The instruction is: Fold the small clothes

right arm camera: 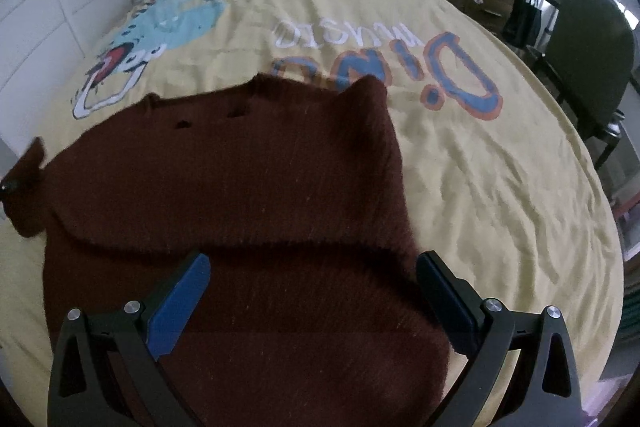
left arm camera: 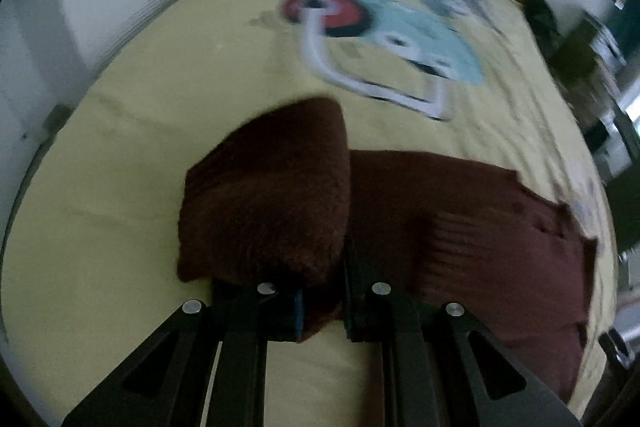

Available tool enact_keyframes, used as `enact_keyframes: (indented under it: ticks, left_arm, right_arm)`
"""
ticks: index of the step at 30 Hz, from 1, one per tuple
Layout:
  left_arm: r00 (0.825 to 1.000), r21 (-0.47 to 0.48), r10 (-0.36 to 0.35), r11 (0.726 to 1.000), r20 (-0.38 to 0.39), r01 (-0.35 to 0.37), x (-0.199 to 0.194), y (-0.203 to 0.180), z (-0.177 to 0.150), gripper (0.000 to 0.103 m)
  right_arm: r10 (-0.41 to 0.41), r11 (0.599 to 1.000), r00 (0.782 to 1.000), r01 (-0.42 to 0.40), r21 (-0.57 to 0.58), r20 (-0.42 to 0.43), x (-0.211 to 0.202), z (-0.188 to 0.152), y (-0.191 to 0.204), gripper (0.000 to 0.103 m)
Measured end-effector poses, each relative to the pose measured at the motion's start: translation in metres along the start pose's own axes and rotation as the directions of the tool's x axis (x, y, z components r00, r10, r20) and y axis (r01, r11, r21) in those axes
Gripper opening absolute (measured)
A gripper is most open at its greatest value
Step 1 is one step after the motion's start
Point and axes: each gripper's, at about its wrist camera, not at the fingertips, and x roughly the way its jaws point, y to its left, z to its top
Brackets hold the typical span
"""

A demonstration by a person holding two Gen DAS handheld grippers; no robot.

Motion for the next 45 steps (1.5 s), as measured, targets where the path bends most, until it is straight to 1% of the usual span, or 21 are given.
enact_keyframes:
  ticks: [3, 7, 10, 12, 16, 17, 20, 22, 23, 25, 27, 31, 34, 36, 39, 41, 42, 43, 44, 45]
  left_arm:
    - [0.999, 0.050, -0.032, 0.998, 0.000, 0.032, -0.003, -0.044, -0.003, 0.012]
    - [0.997, 0.112, -0.072, 0.991, -0.011, 0.073, 0.003, -0.101, -0.006, 0.011]
    - [0.994, 0.162, -0.108, 0.981, -0.024, 0.110, 0.013, -0.147, -0.006, 0.011]
    - [0.989, 0.186, -0.144, 0.971, -0.040, 0.149, 0.017, -0.176, -0.011, 0.011]
    - [0.984, 0.250, -0.168, 0.952, -0.056, 0.176, 0.029, -0.225, -0.025, 0.011]
    - [0.983, 0.272, -0.167, 0.945, -0.072, 0.181, 0.039, -0.239, -0.030, 0.011]
    - [0.986, 0.296, -0.128, 0.943, -0.109, 0.155, 0.065, -0.258, -0.046, 0.011]
    - [0.991, 0.327, -0.075, 0.939, -0.114, 0.109, 0.084, -0.266, -0.058, 0.011]
    - [0.991, 0.346, -0.049, 0.934, -0.125, 0.090, 0.095, -0.269, -0.065, 0.011]
    - [0.989, 0.344, -0.013, 0.937, -0.148, 0.064, 0.112, -0.266, -0.075, 0.012]
    - [0.989, 0.341, -0.011, 0.938, -0.147, 0.061, 0.121, -0.261, -0.081, 0.012]
    - [0.993, 0.372, 0.008, 0.927, -0.122, 0.039, 0.124, -0.263, -0.084, 0.015]
    - [0.991, 0.384, 0.014, 0.923, -0.132, 0.038, 0.126, -0.267, -0.085, 0.016]
    - [0.988, 0.376, 0.010, 0.925, -0.153, 0.049, 0.128, -0.265, -0.083, 0.020]
    - [0.982, 0.351, 0.002, 0.934, -0.186, 0.065, 0.125, -0.260, -0.082, 0.038]
    - [0.977, 0.338, -0.008, 0.937, -0.215, 0.082, 0.121, -0.257, -0.081, 0.070]
    - [0.974, 0.338, -0.021, 0.936, -0.224, 0.098, 0.118, -0.256, -0.082, 0.078]
    - [0.972, 0.343, -0.044, 0.931, -0.231, 0.123, 0.114, -0.255, -0.083, 0.088]
    - [0.970, 0.352, -0.052, 0.926, -0.236, 0.135, 0.110, -0.254, -0.084, 0.093]
    - [0.969, 0.364, -0.055, 0.920, -0.241, 0.143, 0.107, -0.253, -0.086, 0.094]
  right_arm:
    - [0.009, 1.000, 1.000, -0.009, 0.009, 0.009, -0.003, 0.006, -0.005, 0.103]
    - [0.018, 1.000, 1.000, -0.018, 0.010, 0.024, -0.008, 0.016, -0.011, 0.103]
    - [0.021, 1.000, 0.999, -0.021, 0.009, 0.036, -0.011, 0.020, -0.016, 0.103]
    - [0.020, 1.000, 0.999, -0.021, 0.013, 0.043, -0.013, 0.023, -0.019, 0.103]
    - [0.011, 1.000, 0.999, -0.012, 0.026, 0.044, -0.014, 0.026, -0.029, 0.103]
    - [0.008, 0.999, 0.999, -0.009, 0.031, 0.039, -0.013, 0.026, -0.030, 0.103]
    - [0.007, 0.999, 1.000, -0.008, 0.051, 0.014, -0.006, 0.023, -0.036, 0.103]
    - [0.015, 0.998, 1.000, -0.015, 0.062, -0.006, 0.001, 0.018, -0.038, 0.103]
    - [0.017, 0.998, 1.000, -0.016, 0.063, -0.013, 0.003, 0.016, -0.038, 0.103]
    - [0.021, 0.998, 0.999, -0.020, 0.065, -0.026, 0.009, 0.012, -0.038, 0.103]
    - [0.030, 0.997, 0.999, -0.027, 0.069, -0.040, 0.014, 0.007, -0.038, 0.103]
    - [0.040, 0.996, 0.997, -0.035, 0.081, -0.059, 0.024, -0.001, -0.040, 0.103]
    - [0.047, 0.995, 0.997, -0.041, 0.094, -0.065, 0.028, -0.004, -0.041, 0.103]
    - [0.050, 0.994, 0.997, -0.043, 0.099, -0.065, 0.028, -0.005, -0.041, 0.103]
    - [0.054, 0.994, 0.996, -0.047, 0.103, -0.064, 0.029, -0.007, -0.042, 0.103]
    - [0.057, 0.993, 0.997, -0.050, 0.107, -0.061, 0.028, -0.007, -0.043, 0.103]
    - [0.059, 0.993, 0.997, -0.052, 0.109, -0.059, 0.028, -0.008, -0.043, 0.103]
    - [0.062, 0.992, 0.997, -0.056, 0.113, -0.056, 0.027, -0.009, -0.044, 0.103]
    - [0.064, 0.992, 0.996, -0.058, 0.114, -0.054, 0.026, -0.009, -0.044, 0.103]
    - [0.066, 0.992, 0.996, -0.060, 0.114, -0.053, 0.026, -0.011, -0.044, 0.103]
